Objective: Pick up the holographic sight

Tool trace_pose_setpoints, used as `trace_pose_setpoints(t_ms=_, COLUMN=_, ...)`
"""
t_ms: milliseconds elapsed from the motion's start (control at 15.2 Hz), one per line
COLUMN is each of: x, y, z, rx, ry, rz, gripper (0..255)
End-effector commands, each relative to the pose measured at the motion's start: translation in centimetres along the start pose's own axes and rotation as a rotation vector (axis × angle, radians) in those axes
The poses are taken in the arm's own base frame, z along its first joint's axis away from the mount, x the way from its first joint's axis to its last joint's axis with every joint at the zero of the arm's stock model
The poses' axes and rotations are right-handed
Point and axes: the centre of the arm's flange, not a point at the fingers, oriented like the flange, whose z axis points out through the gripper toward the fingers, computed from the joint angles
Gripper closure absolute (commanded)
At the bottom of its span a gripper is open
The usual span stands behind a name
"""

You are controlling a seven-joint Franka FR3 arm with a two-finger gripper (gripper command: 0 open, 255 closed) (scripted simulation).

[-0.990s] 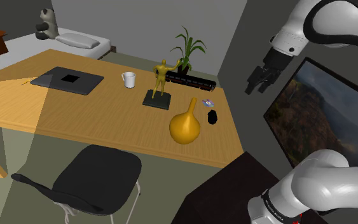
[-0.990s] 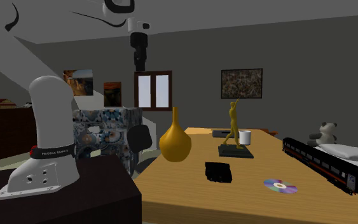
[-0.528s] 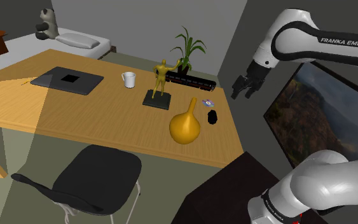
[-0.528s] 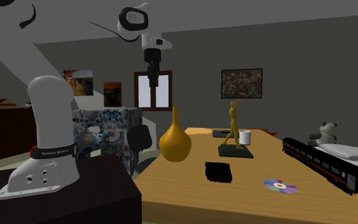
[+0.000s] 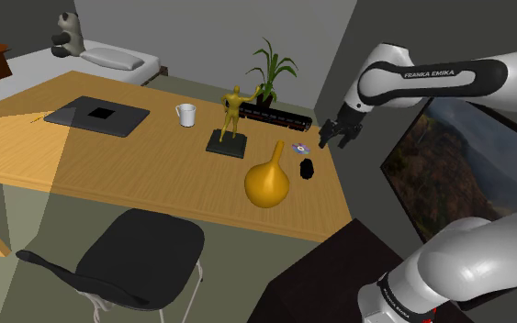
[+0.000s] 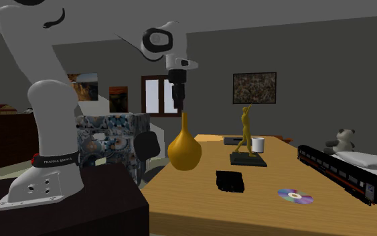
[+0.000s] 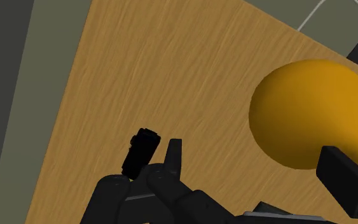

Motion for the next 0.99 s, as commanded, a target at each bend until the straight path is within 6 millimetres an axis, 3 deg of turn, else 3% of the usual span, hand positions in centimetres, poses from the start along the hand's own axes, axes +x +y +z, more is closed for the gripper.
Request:
trace_pose_setpoints(t_ms=0, x=1.3, y=1.0, z=2.1, rx=-0.002, ry=0.003, rz=0.023, gripper=0)
trace_pose_setpoints(t_ms=924, x=11.2, y=8.4, z=15.5, rx=-0.016, ry=0.015, rz=0.185, gripper=0)
